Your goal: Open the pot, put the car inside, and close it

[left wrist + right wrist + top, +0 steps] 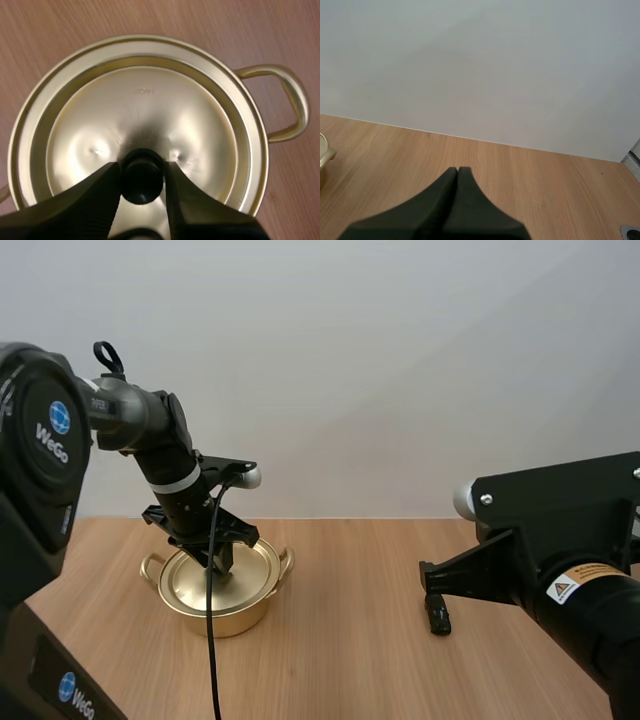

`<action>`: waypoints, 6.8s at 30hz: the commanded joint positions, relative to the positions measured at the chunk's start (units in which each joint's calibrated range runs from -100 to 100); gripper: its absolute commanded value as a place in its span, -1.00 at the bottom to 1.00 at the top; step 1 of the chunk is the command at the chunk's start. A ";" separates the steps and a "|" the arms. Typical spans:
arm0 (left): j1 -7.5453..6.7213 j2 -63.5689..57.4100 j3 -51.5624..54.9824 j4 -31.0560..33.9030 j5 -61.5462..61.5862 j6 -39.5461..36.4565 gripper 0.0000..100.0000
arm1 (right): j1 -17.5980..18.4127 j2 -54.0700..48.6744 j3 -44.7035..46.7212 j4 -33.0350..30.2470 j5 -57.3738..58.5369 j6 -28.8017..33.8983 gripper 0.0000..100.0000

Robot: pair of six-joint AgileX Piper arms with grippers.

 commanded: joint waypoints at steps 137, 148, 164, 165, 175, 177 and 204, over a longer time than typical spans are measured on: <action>-0.01 -44.03 -43.02 -14.61 -51.57 0.70 -1.00 | 0.85 90.39 -23.07 -1.13 2.12 -10.81 1.00; -0.01 -44.03 -43.02 -14.61 -51.57 0.70 -1.00 | 0.85 94.76 -23.07 -1.44 1.27 -10.91 1.00; -0.01 -43.92 -43.02 -14.61 -51.57 0.79 -1.00 | 0.85 95.32 -22.83 -1.97 -5.35 -10.82 -1.00; -0.01 -43.92 -43.02 -14.61 -51.57 0.79 -1.00 | 0.85 95.32 -22.83 -1.97 -5.35 -10.82 -1.00; -0.01 -43.92 -43.02 -14.61 -51.74 1.54 -1.00 | 0.85 92.52 -23.80 -1.36 -6.40 -10.82 -1.00; -0.01 -43.92 -43.02 -14.61 -51.74 1.54 -1.00 | 0.85 89.92 -25.25 -0.67 -6.40 -10.82 -1.00; -0.01 -43.92 -43.02 -14.61 -49.66 1.89 -1.00 | 3.15 68.08 -67.88 47.82 36.44 -26.43 -1.00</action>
